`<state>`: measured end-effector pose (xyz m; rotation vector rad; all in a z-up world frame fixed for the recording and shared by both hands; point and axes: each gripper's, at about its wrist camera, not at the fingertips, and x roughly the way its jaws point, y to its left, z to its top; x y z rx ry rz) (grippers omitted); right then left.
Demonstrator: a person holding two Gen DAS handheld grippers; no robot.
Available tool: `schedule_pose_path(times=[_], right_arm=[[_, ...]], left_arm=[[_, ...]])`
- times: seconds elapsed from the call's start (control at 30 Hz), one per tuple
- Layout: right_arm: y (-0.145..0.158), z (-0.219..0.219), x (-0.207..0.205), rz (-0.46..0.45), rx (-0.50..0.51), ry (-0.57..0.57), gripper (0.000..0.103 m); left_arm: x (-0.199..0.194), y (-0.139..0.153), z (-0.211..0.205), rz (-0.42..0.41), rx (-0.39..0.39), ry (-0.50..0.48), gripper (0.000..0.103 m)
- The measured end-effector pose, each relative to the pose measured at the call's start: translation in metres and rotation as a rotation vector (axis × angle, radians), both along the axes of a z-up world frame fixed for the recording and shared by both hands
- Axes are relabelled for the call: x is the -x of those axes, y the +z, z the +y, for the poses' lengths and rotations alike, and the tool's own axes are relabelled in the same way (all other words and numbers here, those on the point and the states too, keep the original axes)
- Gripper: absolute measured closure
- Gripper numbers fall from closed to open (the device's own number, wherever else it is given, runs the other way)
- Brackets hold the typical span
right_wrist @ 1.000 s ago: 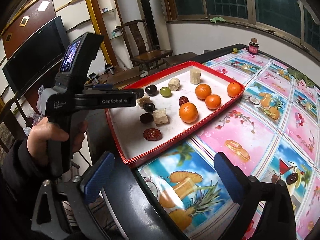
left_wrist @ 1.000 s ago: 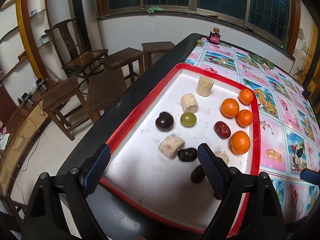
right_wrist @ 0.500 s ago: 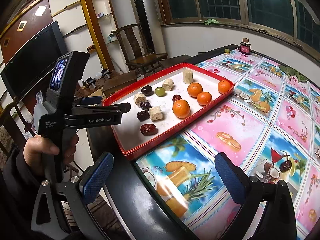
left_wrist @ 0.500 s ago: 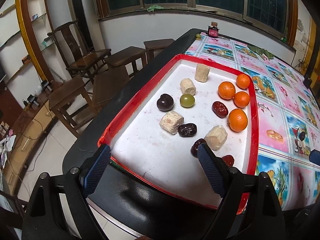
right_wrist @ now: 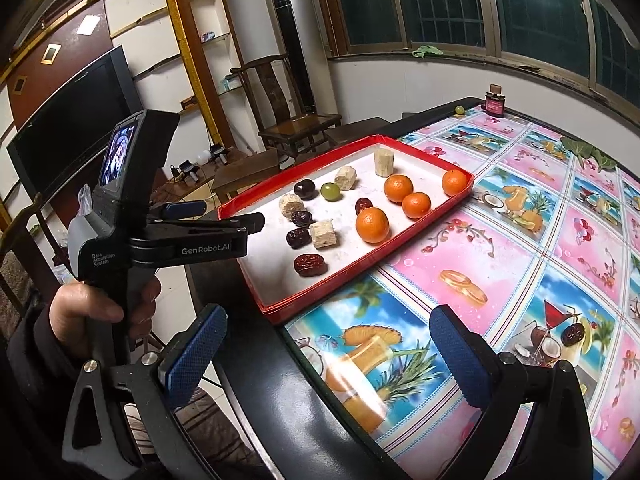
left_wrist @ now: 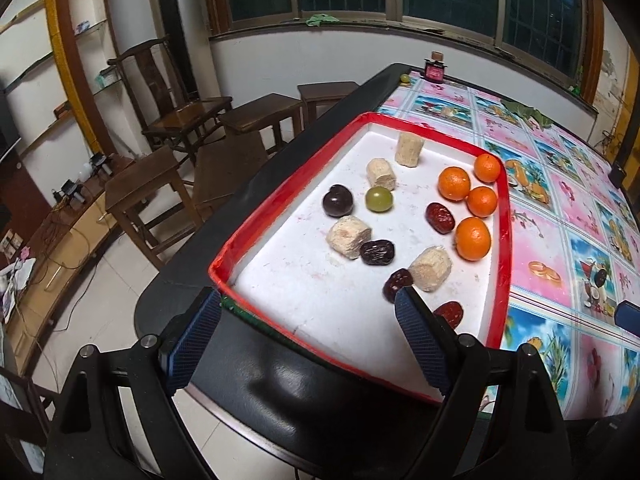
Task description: Organize fruits
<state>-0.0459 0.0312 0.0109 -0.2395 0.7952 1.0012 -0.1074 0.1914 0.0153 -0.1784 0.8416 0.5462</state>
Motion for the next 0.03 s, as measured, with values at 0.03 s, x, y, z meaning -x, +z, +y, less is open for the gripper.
schedule_pose_path(times=[0.03], right_arm=[[-0.0006,-0.0006,-0.0003,0.003,-0.003,-0.004,0.001]], left_arm=[[0.0020,0.0006,-0.0014,-0.005,-0.006,-0.002,0.014]])
